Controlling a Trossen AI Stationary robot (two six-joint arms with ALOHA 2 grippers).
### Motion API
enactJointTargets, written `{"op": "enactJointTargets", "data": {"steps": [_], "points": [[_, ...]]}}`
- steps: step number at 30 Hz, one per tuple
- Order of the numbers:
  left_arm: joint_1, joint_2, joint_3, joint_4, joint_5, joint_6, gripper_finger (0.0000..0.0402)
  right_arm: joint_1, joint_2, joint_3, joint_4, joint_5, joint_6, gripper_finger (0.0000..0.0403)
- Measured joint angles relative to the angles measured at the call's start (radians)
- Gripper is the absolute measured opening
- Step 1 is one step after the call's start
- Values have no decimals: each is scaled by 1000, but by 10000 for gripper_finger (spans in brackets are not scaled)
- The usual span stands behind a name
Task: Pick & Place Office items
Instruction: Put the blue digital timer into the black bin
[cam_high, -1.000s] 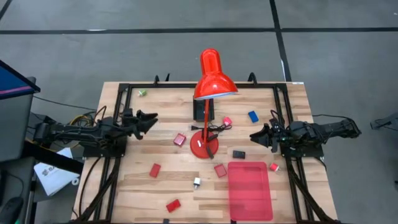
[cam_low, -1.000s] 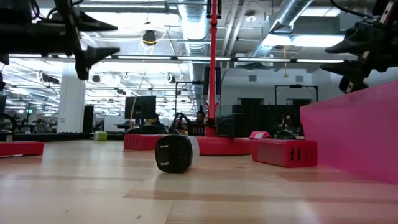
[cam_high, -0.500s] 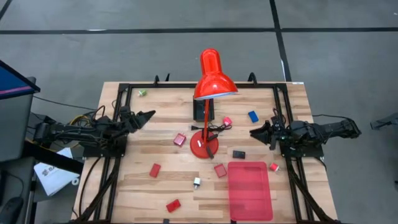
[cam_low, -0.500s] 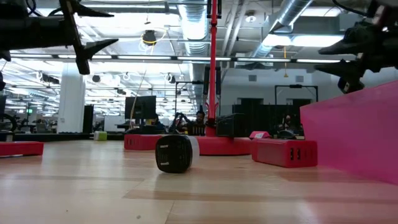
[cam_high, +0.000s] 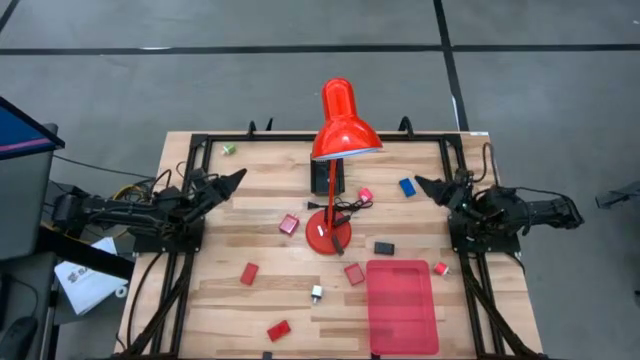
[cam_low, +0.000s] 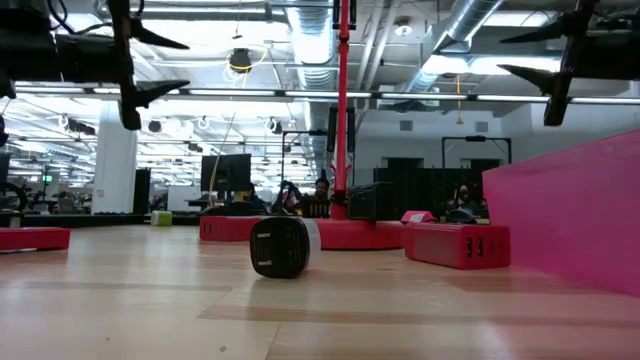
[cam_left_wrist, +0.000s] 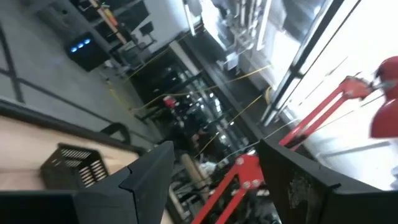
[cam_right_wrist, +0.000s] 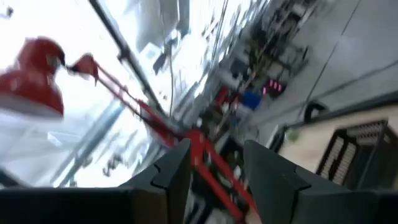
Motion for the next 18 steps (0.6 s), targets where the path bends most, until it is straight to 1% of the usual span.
{"op": "enactJointTargets", "data": {"steps": [3, 5, 7, 9, 12, 14, 16, 18], "points": [[1, 44, 0, 3, -2, 0, 232, -28, 0, 0, 67, 58, 4, 142], [12, 75, 0, 30, -19, -6, 229, -51, 0, 1, 91, 86, 83, 142], [24, 108, 0, 93, -20, -8, 225, -82, 3, 1, 112, 81, 181, 142], [33, 149, 0, 212, -15, 13, 222, -107, 13, 1, 166, 18, 209, 142], [36, 208, 35, 416, 27, 135, 221, -111, 50, 34, 312, -81, 128, 142], [36, 235, 88, 497, 89, 239, 223, -96, 89, 112, 325, -97, 35, 141], [36, 254, 159, 502, 141, 326, 227, -73, 147, 221, 294, -99, -85, 141], [36, 270, 235, 456, 156, 409, 229, -49, 224, 355, 223, -98, -215, 141]]}}
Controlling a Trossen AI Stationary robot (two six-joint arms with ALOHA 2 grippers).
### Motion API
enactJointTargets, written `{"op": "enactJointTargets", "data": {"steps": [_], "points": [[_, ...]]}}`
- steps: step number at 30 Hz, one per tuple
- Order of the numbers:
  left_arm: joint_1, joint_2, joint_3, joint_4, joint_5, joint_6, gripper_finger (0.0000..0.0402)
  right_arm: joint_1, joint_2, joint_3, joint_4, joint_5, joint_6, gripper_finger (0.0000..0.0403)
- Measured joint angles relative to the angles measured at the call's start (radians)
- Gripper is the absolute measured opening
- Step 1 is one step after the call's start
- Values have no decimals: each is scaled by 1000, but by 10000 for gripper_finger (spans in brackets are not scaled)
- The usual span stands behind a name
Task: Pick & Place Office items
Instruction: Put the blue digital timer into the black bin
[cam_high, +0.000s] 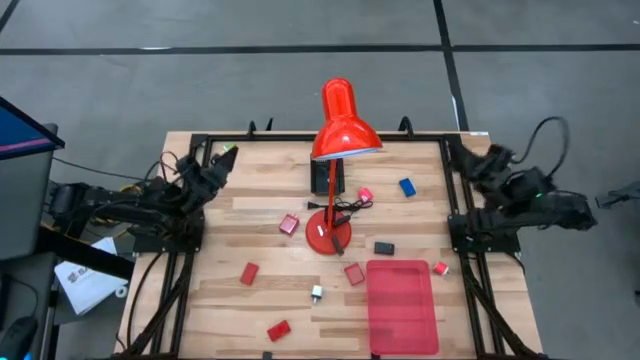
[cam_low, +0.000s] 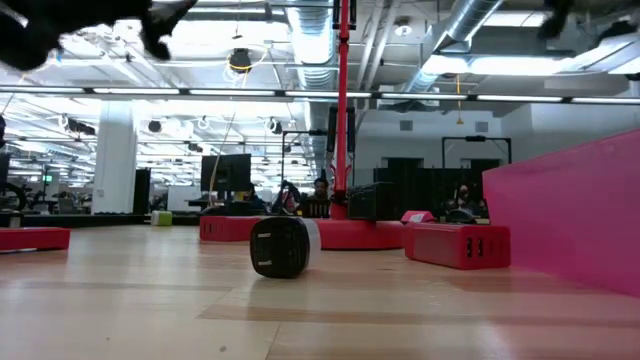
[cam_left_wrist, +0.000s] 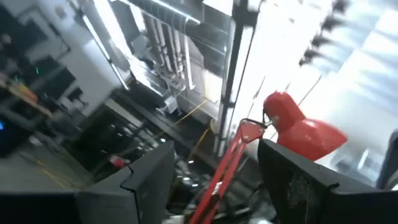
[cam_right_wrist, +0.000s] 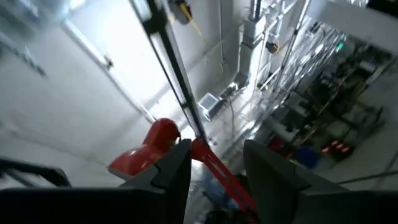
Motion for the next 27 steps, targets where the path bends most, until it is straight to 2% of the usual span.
{"op": "enactJointTargets", "data": {"steps": [3, 6, 9, 11, 14, 17, 18, 20, 23, 25, 27], "points": [[0, 19, 118, -120, -2, 137, 230, 31, 125, 228, -224, 23, -157, 141], [-1, 28, 242, -313, -96, 291, 230, 54, 255, 471, -607, 126, -189, 141], [0, 29, 362, -600, -276, 399, 230, 63, 378, 699, -1084, 283, -39, 140], [0, 30, 438, -822, -390, 423, 230, 63, 453, 824, -1386, 340, 106, 140], [0, 30, 517, -1117, -546, 352, 230, 62, 550, 947, -1754, 351, 338, 140], [0, 28, 558, -1337, -621, 190, 230, 63, 615, 982, -2009, 329, 521, 141], [0, 26, 566, -1401, -622, 129, 230, 62, 635, 981, -2072, 311, 562, 143], [0, 25, 573, -1520, -599, -25, 230, 62, 665, 952, -2087, 283, 576, 150], [11, 31, 572, -1681, -467, -255, 230, 63, 697, 884, -2035, 241, 552, 168], [16, 48, 570, -1725, -363, -321, 230, 59, 726, 841, -2046, 217, 572, 186], [-2, 62, 554, -1681, -277, -315, 230, 55, 748, 791, -2063, 190, 619, 207]]}}
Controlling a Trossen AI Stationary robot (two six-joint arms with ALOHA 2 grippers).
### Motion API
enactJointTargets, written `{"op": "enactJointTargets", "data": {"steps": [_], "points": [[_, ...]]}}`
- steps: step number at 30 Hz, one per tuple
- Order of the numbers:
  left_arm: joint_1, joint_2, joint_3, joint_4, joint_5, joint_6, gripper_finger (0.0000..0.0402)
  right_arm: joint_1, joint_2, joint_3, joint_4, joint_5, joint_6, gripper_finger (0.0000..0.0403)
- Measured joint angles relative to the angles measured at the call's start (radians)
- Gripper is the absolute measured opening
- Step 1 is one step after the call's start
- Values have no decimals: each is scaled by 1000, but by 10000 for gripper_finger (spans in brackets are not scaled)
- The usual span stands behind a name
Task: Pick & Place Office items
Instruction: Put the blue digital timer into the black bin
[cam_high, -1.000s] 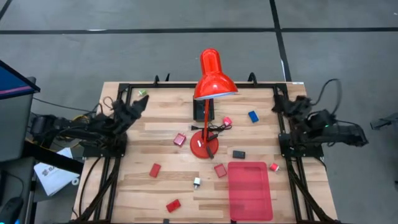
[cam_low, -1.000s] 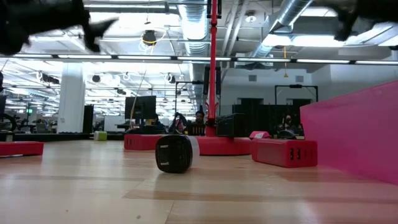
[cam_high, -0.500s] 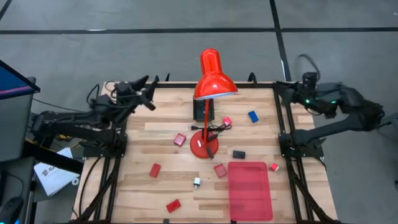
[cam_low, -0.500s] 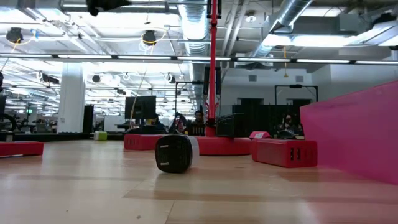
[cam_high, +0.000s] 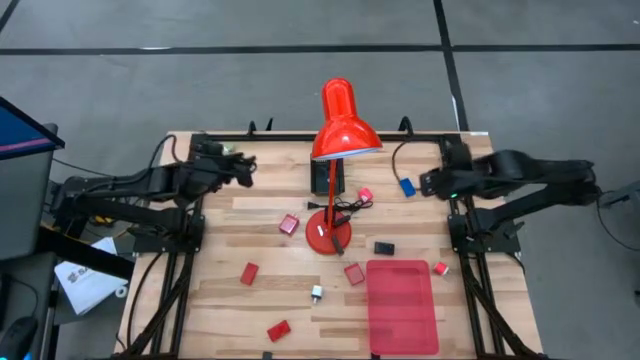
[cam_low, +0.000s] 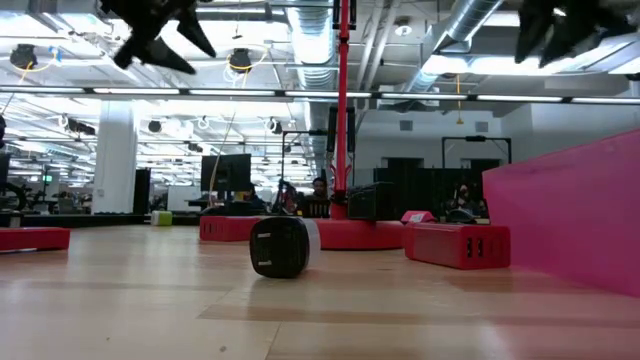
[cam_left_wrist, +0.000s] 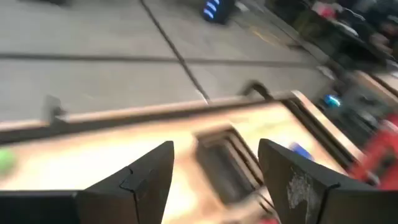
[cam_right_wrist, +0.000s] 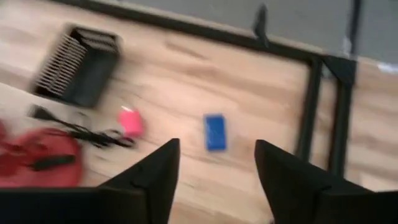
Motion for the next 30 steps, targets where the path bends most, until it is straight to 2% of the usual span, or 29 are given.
{"op": "enactJointTargets", "data": {"steps": [2, 4, 8, 11, 18, 22, 30], "points": [[-31, 14, -20, 138, 60, 69, 230, -7, 5, -68, -4, -35, 41, 229], [-60, 30, -34, 289, 79, 161, 231, -33, 1, -139, 32, -80, 38, 247], [-74, 66, -36, 545, 78, 328, 244, -142, -36, -284, 248, -256, -158, 265], [-61, 87, -36, 672, 78, 400, 261, -246, -50, -375, 400, -394, -318, 265], [-34, 97, -37, 712, 89, 421, 286, -556, 51, -440, 449, -481, -741, 265], [-34, 97, -37, 723, 88, 419, 285, -675, 157, -440, 509, -481, -920, 265], [-34, 103, -37, 745, 68, 401, 285, -683, 380, -439, 735, -505, -1013, 265]]}}
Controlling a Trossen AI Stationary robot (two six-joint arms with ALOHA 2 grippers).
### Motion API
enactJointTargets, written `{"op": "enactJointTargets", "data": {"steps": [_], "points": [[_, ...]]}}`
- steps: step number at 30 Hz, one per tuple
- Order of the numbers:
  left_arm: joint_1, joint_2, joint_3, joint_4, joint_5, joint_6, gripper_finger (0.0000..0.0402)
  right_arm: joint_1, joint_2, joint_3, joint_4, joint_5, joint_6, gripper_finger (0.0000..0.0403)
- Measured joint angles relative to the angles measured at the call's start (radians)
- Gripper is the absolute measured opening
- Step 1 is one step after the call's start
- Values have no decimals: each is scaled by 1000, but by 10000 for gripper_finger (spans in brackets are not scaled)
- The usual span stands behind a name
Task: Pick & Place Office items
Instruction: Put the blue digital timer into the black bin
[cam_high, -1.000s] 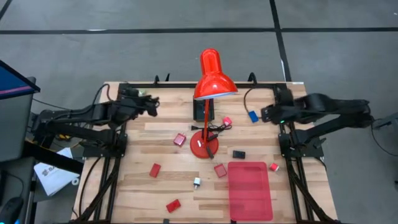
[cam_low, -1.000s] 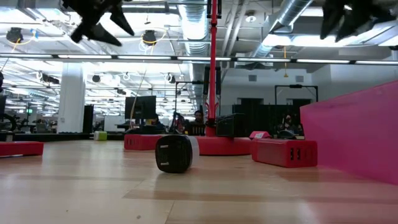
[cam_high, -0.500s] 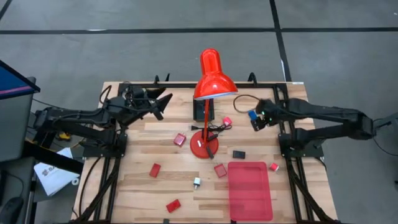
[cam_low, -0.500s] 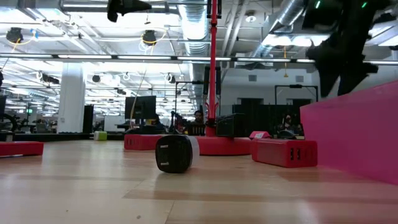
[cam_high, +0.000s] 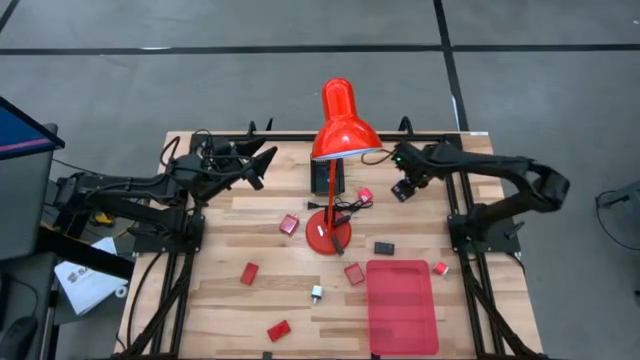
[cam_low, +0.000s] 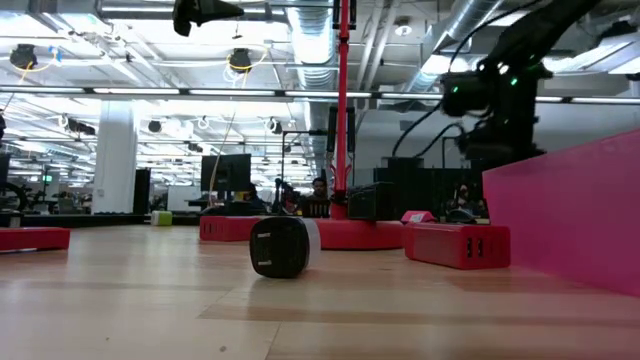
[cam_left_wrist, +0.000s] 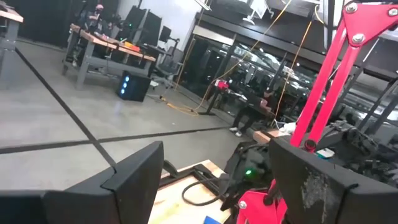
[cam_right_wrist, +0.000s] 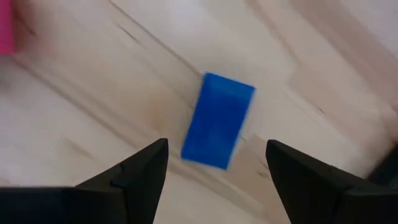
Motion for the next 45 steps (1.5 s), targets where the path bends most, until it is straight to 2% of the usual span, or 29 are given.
{"op": "enactJointTargets", "data": {"steps": [8, 13, 21, 27, 32, 39, 42, 45], "points": [[0, 0, 0, 6, 0, -10, 285, -18, 146, 0, 77, -1, 56, 266], [0, 0, 0, 7, 0, -11, 285, -27, 173, 0, 146, -6, 67, 266], [0, 0, 0, 8, 0, -11, 285, -57, 227, 5, 188, -71, 55, 266], [0, 0, 0, 8, 0, -11, 285, -76, 206, 0, 196, -74, 46, 261], [0, 0, 0, 7, 1, -9, 285, -93, 196, -1, 197, -75, 39, 226], [0, 0, 0, 7, 1, -7, 285, -91, 191, -8, 208, -68, 35, 143], [0, 0, 0, 7, -2, -7, 285, -91, 182, -11, 223, -91, 34, 142], [0, 0, 0, 7, -16, -1, 285, -93, 156, -12, 259, -159, 57, 142]]}}
